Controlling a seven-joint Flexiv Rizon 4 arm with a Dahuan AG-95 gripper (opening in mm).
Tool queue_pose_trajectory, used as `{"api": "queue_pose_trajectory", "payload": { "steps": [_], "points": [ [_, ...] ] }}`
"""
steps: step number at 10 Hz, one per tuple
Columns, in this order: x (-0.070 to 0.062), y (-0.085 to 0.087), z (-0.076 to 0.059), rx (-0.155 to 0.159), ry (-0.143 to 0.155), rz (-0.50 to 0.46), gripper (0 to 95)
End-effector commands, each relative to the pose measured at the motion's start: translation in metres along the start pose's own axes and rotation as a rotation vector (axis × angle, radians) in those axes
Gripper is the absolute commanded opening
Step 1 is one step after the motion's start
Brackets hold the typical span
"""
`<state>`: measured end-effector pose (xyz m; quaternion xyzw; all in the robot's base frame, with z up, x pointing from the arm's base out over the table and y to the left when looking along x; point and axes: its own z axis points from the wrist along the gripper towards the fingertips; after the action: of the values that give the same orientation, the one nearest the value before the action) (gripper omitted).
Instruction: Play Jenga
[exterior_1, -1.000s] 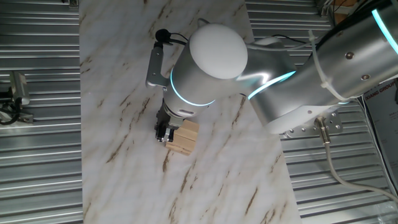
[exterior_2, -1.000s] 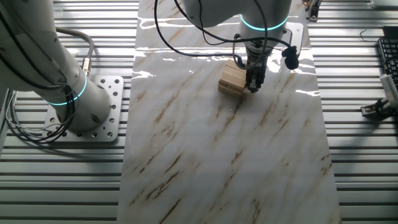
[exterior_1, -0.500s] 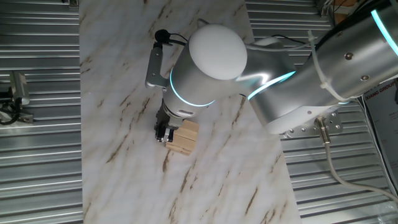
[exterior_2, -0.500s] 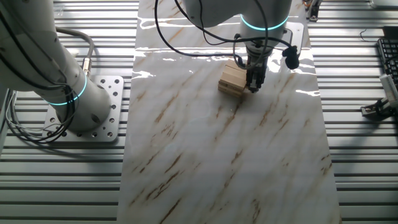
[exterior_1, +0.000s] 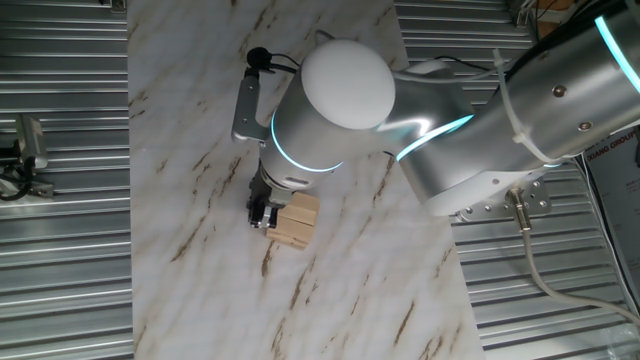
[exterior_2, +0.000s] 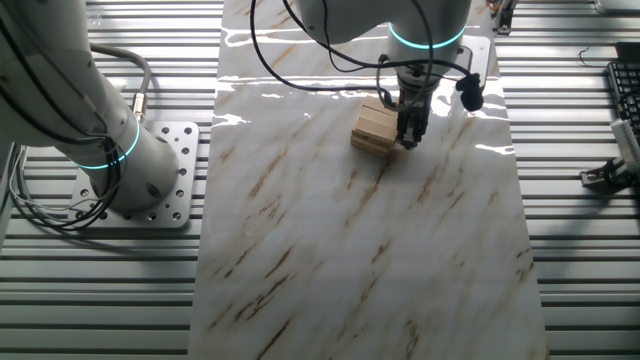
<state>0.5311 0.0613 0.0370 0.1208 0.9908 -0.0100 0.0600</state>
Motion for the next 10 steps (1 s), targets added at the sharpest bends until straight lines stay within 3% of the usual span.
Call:
{"api": "queue_pose_trajectory", "payload": {
  "steps": [1,10],
  "points": [
    [0.0000,-0.0005,-0.0008,0.000,0.002,-0.002,0.0],
    [-0.0024,-0.0008,-0.0004,0.002,0.002,-0.006,0.0]
  ]
}}
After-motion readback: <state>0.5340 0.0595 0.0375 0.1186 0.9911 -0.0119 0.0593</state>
